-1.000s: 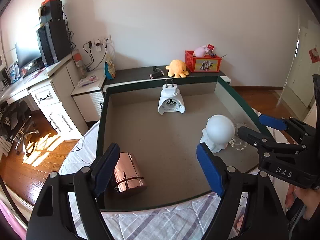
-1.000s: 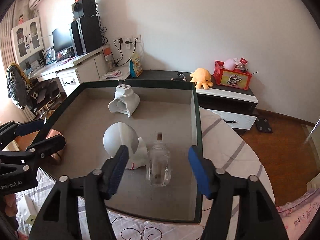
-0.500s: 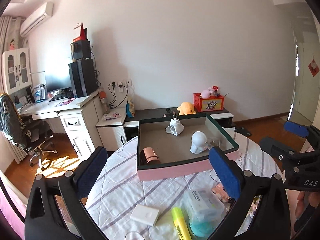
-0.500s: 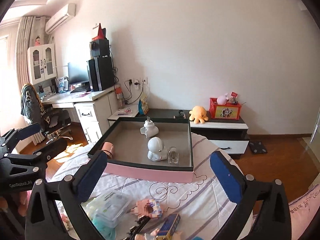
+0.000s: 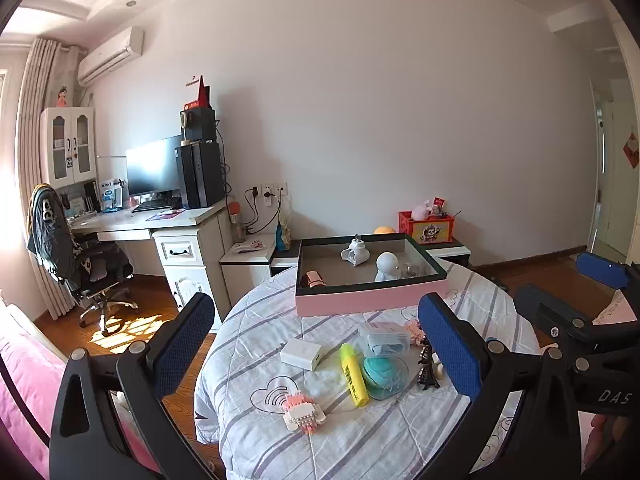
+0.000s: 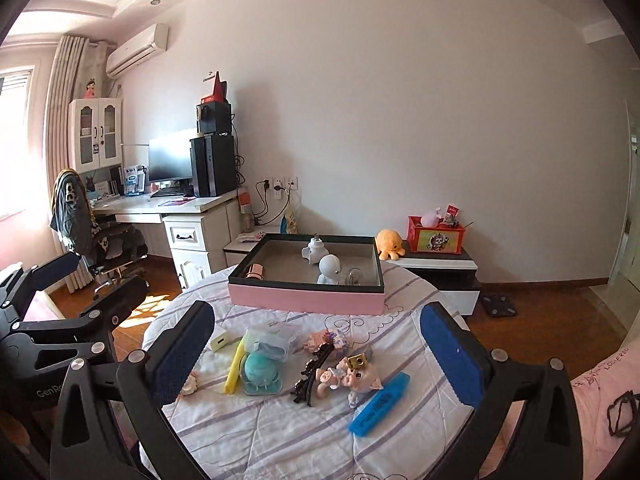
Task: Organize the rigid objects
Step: 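Move both tools back toward the remaining items on the bed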
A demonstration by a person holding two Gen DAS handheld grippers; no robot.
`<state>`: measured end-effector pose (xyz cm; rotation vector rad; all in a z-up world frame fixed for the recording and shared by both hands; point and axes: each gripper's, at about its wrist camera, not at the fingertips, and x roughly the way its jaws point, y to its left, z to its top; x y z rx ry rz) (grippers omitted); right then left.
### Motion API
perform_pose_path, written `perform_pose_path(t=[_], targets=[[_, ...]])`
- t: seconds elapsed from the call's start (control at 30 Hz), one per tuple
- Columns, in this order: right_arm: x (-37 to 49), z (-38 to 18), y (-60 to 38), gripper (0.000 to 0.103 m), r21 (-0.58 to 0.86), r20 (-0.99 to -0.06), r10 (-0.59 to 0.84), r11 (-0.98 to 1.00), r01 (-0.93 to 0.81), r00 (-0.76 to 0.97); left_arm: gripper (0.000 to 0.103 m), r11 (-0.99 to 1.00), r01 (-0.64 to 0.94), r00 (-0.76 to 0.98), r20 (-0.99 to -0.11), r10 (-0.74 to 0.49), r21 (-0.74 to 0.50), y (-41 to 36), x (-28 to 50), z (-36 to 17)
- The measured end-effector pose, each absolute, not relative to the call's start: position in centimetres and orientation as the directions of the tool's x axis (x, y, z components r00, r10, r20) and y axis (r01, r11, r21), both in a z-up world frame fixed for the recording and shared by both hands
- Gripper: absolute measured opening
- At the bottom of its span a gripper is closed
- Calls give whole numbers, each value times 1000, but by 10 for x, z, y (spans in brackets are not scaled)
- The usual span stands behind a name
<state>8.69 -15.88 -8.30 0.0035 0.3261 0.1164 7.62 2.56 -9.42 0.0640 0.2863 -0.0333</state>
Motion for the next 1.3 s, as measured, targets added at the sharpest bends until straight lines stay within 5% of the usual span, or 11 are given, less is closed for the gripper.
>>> perform_pose_path(t=[0.8, 1.07, 1.3], targets=[[48, -70, -151, 103, -4, -264, 96, 995, -101, 960, 103, 1000, 14, 975, -222, -8, 27, 33, 37, -84], [59, -81, -152, 103, 1, -303, 98, 995, -102, 948, 103, 999, 43, 963, -267, -38, 14, 31, 52, -98], [87, -118, -157, 103, 16, -408, 109, 994, -112, 906, 103, 999, 48, 919, -391, -45, -1, 46, 80, -136]])
